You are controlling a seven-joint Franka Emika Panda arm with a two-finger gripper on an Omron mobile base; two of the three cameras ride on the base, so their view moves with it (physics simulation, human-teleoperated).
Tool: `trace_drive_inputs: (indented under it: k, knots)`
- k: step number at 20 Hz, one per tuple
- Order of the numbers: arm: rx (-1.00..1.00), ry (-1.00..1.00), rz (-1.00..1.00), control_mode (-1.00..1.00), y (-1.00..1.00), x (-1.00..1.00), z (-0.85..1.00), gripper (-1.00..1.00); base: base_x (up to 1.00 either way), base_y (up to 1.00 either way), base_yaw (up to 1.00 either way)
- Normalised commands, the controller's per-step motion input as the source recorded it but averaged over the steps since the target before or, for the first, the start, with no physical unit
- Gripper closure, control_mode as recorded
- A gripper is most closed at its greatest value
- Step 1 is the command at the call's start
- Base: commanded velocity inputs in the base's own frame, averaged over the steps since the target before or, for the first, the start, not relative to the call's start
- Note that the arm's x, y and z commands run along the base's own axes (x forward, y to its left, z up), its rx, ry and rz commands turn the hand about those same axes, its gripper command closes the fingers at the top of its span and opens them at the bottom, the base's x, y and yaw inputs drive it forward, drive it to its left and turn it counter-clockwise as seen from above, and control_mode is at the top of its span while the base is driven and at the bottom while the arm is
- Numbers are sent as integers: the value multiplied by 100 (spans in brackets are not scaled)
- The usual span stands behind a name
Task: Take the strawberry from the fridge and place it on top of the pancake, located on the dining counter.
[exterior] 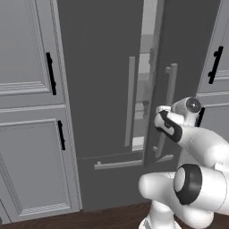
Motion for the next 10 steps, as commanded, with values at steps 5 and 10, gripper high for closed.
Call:
trace_drive_inputs:
  k: [5,10]
  knots:
    - [11,0,-1,-100,-100,-46,-2,100,0,0,0]
    - [12,0,-1,-100,-100,-40,-7,100,0,0,0]
